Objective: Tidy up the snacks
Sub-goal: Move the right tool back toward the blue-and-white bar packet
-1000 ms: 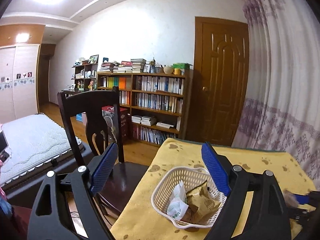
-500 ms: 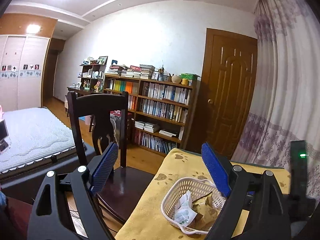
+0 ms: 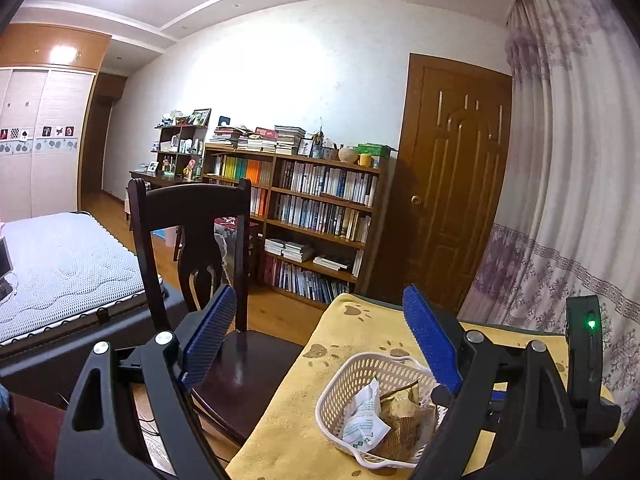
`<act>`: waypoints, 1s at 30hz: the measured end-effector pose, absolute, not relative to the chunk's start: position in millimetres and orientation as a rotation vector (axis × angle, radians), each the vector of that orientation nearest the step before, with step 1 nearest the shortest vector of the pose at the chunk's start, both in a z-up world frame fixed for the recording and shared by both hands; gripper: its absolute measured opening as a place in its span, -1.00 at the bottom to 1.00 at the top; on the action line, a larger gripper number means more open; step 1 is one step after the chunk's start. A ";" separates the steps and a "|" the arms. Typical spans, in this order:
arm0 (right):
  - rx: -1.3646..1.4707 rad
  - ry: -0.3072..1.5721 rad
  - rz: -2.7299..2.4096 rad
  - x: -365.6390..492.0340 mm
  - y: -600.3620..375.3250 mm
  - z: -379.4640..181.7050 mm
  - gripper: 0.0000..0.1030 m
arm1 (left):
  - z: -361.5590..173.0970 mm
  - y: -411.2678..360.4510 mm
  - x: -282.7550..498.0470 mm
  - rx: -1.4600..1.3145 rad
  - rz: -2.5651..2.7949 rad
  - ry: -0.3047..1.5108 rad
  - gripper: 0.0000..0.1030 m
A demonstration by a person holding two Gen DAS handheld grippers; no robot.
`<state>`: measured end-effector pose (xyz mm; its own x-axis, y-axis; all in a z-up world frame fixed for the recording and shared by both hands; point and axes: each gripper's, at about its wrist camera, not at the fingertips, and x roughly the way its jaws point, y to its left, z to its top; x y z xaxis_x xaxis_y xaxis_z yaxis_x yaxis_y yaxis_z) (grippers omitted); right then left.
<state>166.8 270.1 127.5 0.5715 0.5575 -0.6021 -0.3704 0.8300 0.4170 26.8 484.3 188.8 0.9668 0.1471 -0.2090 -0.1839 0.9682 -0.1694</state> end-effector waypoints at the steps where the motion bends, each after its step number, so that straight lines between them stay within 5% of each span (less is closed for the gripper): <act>1: 0.257 0.794 0.552 167.1 268.9 126.8 0.11 | 188.7 484.2 26.8 -0.190 0.169 0.197 0.68; 30: 0.333 0.810 0.386 121.1 167.0 85.4 0.11 | 187.3 468.8 26.8 -0.145 0.121 0.212 0.69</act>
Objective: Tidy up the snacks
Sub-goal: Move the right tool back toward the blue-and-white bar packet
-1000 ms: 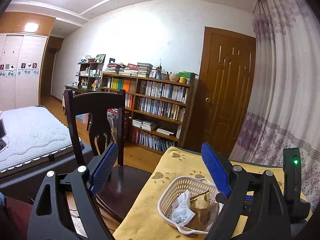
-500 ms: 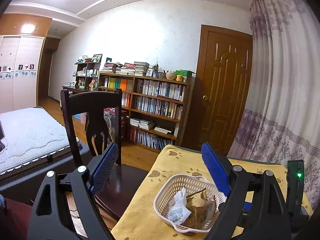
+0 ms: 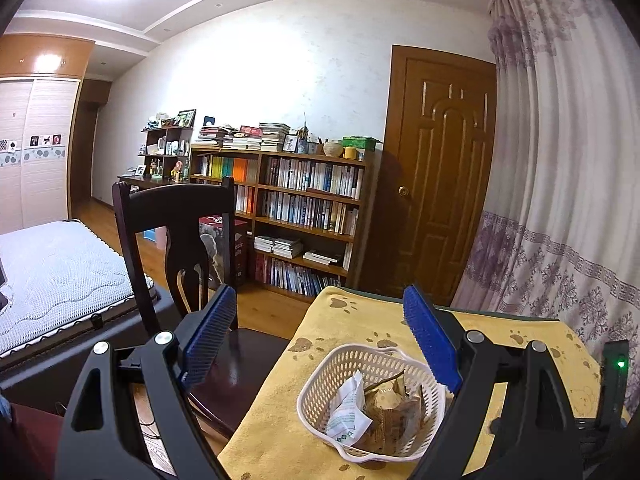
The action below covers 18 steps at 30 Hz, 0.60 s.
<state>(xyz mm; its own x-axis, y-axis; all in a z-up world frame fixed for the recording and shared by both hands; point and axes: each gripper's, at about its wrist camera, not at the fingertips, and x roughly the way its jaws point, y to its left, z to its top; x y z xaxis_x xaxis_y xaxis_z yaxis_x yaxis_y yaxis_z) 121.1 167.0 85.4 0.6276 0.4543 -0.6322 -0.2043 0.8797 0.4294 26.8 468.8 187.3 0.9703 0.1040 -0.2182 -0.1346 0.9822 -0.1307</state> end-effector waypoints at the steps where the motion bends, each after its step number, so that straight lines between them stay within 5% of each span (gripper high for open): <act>1: 0.341 0.810 0.377 119.2 160.9 83.8 0.11 | 187.3 467.9 26.9 -0.143 0.120 0.213 0.69; 18: 0.411 0.894 0.250 87.8 82.0 32.4 0.11 | 184.3 454.0 30.7 -0.105 0.091 0.226 0.69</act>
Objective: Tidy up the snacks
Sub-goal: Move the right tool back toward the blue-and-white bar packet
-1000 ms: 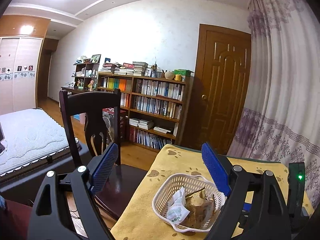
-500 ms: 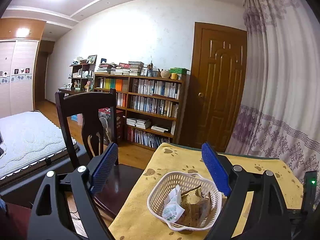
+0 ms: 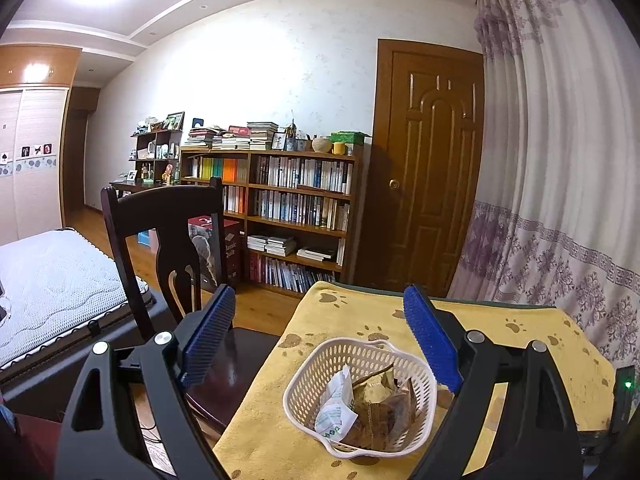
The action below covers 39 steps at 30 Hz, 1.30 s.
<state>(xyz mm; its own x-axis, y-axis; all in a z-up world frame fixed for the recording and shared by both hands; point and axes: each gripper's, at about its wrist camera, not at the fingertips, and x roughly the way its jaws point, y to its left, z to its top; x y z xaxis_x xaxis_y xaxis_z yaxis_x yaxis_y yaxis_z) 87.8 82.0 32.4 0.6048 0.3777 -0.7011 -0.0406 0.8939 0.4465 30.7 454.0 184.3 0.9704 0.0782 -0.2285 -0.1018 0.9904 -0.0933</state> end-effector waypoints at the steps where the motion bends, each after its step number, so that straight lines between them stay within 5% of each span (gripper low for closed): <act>1: 0.413 0.906 0.245 86.5 78.1 27.8 0.11 | 184.3 453.0 31.4 -0.103 0.090 0.227 0.69; 39: 0.368 0.912 0.239 40.9 55.3 7.7 0.06 | 179.0 432.1 37.1 -0.062 0.058 0.250 0.70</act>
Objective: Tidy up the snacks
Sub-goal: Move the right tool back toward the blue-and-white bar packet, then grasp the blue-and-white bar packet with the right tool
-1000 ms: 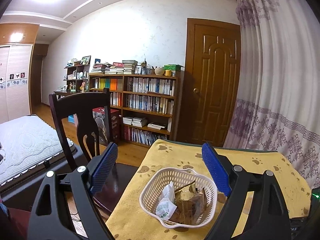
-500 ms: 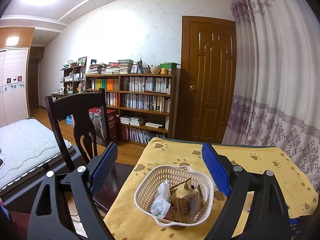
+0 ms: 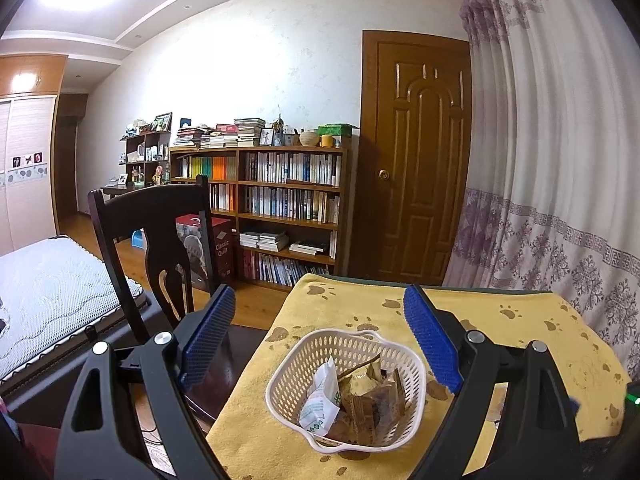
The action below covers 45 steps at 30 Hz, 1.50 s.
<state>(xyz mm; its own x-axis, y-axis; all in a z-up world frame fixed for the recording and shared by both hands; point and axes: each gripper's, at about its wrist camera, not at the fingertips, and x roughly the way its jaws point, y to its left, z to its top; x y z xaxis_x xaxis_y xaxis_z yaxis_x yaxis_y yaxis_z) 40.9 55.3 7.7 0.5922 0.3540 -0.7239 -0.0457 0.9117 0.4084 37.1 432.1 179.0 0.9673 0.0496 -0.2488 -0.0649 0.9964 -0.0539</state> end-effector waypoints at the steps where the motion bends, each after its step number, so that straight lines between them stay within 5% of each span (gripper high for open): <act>1: 0.371 0.905 0.205 37.9 44.2 7.6 0.06 | 178.6 430.4 37.6 -0.058 0.055 0.251 0.70; 12: 0.370 0.841 -0.134 16.5 -44.4 10.8 0.09 | 169.6 409.1 45.1 -0.007 0.025 0.280 0.70; 15: 0.380 0.802 -0.174 23.9 -48.7 16.4 0.40 | 166.7 404.5 47.6 0.007 0.017 0.289 0.70; 34: 0.157 0.867 -0.247 105.2 -29.5 -2.5 0.44 | 150.2 375.6 57.1 0.078 -0.021 0.329 0.70; 45: 0.194 0.841 -0.246 91.1 -41.9 -1.6 -0.03 | 142.9 356.6 54.2 0.136 -0.057 0.336 0.70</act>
